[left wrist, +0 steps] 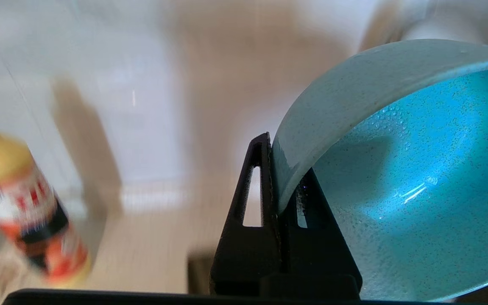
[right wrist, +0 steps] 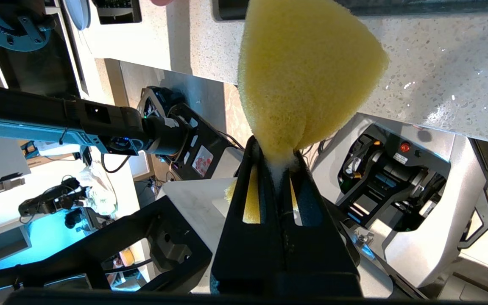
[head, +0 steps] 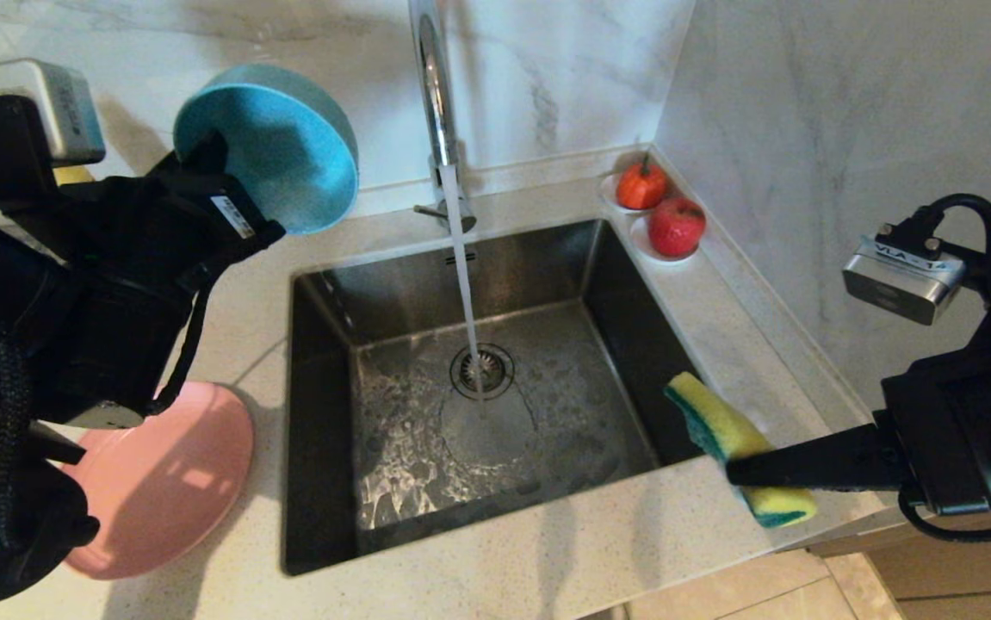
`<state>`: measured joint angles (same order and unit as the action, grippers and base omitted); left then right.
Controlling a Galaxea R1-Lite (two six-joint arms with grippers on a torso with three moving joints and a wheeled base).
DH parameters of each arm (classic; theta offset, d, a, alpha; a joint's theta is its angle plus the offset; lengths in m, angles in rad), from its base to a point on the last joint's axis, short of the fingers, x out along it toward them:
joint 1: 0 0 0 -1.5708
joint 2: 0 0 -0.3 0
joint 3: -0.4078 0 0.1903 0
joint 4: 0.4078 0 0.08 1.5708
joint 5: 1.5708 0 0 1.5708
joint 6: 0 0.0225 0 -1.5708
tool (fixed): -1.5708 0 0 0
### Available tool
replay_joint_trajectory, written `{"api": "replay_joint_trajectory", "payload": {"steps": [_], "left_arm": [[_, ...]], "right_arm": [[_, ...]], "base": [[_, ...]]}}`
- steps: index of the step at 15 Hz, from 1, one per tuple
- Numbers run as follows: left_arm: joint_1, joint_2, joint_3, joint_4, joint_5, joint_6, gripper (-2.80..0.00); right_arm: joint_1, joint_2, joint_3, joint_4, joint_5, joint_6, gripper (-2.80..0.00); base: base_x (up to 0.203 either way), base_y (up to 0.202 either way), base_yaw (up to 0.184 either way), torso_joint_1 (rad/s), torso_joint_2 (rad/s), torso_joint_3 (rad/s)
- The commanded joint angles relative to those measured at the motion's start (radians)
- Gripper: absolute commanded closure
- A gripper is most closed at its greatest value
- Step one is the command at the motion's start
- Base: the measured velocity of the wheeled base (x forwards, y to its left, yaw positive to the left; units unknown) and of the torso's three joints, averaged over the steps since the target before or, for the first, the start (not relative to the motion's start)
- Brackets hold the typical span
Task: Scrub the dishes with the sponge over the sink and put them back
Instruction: Rinse the bowl, then place the bowl on the table
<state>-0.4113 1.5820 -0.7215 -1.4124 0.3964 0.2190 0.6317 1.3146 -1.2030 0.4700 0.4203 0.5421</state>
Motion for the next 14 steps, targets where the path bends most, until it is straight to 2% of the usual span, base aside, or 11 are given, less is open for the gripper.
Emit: {"api": "replay_joint_trajectory", "payload": {"steps": [1, 2, 4, 6, 8, 11, 12, 14], "left_arm": [[0.001, -0.051, -0.009, 0.170, 0.008, -0.030, 0.00], [0.001, -0.078, -0.012, 0.279, 0.015, -0.046, 0.00], [0.002, -0.157, -0.035, 0.580, 0.026, -0.092, 0.00], [0.002, -0.219, -0.115, 0.965, 0.030, -0.182, 0.00], [0.003, -0.263, -0.291, 1.409, 0.024, -0.321, 0.00], [0.012, -0.287, -0.617, 1.966, -0.017, -0.581, 0.00], [0.029, -0.296, -0.692, 2.111, -0.047, -0.646, 0.00], [0.122, -0.323, -0.781, 2.310, -0.124, -0.721, 0.00]], "right_arm": [[-0.005, -0.014, 0.000, 0.001, 0.000, 0.001, 0.00], [-0.004, -0.014, -0.001, 0.001, -0.002, 0.001, 0.00], [-0.006, -0.026, 0.006, 0.004, -0.004, -0.001, 0.00], [-0.006, -0.037, 0.010, 0.008, -0.006, -0.004, 0.00], [-0.008, -0.055, 0.013, 0.033, -0.008, -0.032, 0.00], [-0.029, -0.087, 0.022, 0.071, -0.008, -0.057, 0.00], [-0.037, -0.096, 0.039, 0.070, -0.008, -0.060, 0.00], [-0.054, -0.109, 0.075, 0.067, -0.008, -0.063, 0.00]], "base": [[0.000, 0.000, 0.000, 0.000, 0.00, 0.000], [0.000, 0.000, 0.000, 0.000, 0.00, 0.000], [0.000, 0.000, 0.000, 0.000, 0.00, 0.000], [0.000, 0.000, 0.000, 0.000, 0.00, 0.000], [0.000, 0.000, 0.000, 0.000, 0.00, 0.000], [0.000, 0.000, 0.000, 0.000, 0.00, 0.000], [0.000, 0.000, 0.000, 0.000, 0.00, 0.000], [0.000, 0.000, 0.000, 0.000, 0.00, 0.000]]}}
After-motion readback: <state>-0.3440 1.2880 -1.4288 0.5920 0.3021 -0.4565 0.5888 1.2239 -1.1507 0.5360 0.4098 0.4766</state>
